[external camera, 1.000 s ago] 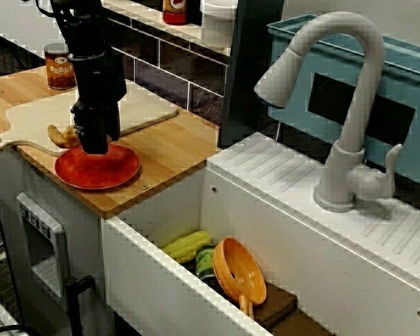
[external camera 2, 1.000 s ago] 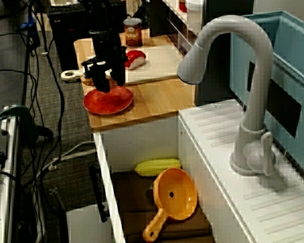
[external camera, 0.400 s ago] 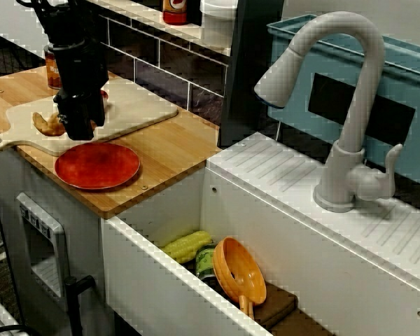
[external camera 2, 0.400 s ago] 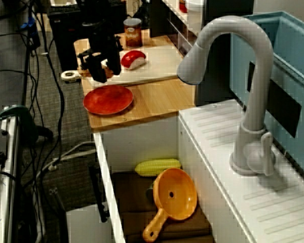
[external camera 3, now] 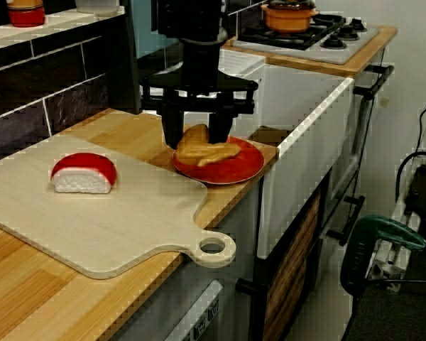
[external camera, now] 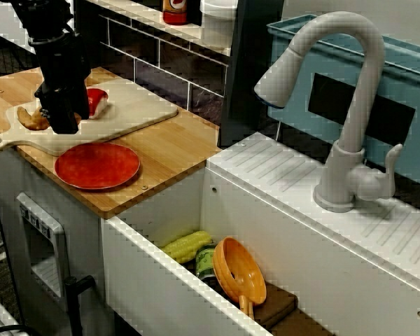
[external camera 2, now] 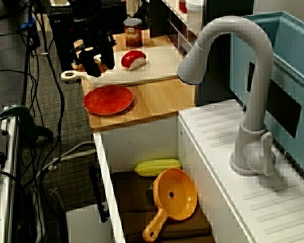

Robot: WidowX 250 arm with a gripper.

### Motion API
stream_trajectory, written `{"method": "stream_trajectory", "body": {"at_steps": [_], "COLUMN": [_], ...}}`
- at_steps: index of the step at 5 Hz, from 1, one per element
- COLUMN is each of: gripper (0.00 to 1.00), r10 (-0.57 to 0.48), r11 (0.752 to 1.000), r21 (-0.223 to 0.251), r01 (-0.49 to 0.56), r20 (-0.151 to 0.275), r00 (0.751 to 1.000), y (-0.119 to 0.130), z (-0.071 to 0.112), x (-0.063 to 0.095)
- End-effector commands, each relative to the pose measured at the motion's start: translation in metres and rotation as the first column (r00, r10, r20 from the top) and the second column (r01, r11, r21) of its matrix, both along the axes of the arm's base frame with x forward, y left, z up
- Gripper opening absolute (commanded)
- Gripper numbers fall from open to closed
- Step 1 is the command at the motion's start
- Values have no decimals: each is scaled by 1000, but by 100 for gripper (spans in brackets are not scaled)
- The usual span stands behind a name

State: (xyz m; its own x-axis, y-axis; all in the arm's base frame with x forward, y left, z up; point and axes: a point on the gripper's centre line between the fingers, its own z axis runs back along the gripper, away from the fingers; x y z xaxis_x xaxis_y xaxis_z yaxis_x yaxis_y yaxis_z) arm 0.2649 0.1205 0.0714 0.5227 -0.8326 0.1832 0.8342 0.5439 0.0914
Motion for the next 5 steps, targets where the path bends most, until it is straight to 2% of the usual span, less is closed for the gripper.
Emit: {"method": "stream_trajectory", "body": {"at_steps": [1,2,3,4,5], "gripper": [0,0,0,0,0], "r10": [-43,-89,-120,-154,-205], "r11": [999,996,993,988,977], "r21": [18,27,24,46,82], "r01": [42,87,118,151,198], "r20": [63,91,101,90,99], "r00": [997,992,988,984,974], "y": [30,40,50,56,64], "z": [14,13,11,10,8], "x": [9,9,10,13,12]}}
